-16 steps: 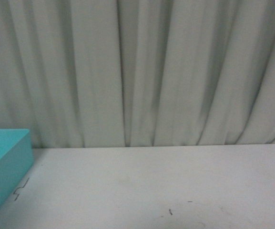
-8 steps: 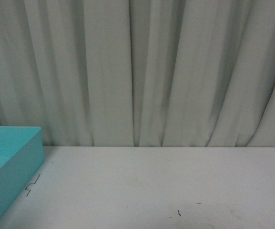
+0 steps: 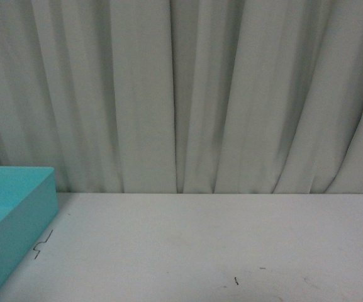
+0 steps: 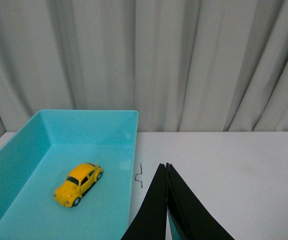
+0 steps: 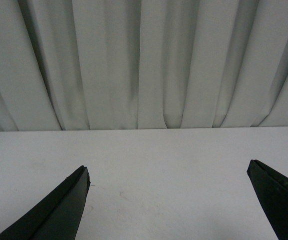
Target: Wind up and store yellow beetle toy
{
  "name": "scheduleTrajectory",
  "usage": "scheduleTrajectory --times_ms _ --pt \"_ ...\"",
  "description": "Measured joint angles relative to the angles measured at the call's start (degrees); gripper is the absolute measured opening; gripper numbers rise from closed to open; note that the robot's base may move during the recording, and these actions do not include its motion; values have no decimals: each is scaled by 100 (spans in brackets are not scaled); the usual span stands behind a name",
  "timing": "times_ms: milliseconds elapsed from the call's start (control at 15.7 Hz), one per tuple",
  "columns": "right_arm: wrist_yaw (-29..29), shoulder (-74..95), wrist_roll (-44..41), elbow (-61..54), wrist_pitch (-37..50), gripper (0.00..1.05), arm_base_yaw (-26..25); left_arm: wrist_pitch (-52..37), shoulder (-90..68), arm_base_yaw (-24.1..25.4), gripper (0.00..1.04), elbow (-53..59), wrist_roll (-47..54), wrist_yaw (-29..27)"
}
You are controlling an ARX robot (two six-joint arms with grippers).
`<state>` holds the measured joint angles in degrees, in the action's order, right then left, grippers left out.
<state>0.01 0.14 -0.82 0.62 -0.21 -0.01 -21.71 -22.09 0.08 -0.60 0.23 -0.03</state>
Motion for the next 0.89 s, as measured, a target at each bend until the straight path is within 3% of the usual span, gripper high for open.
scheduleTrajectory --times_ms 509,636,891 --pt "0 0 0 0 0 98 0 1121 1154 0 2 0 0 0" --pt "2 0 0 0 -2 98 0 2151 1860 0 2 -2 0 22" --pt "0 2 0 0 0 98 0 2214 2173 -4 2 -2 0 0"
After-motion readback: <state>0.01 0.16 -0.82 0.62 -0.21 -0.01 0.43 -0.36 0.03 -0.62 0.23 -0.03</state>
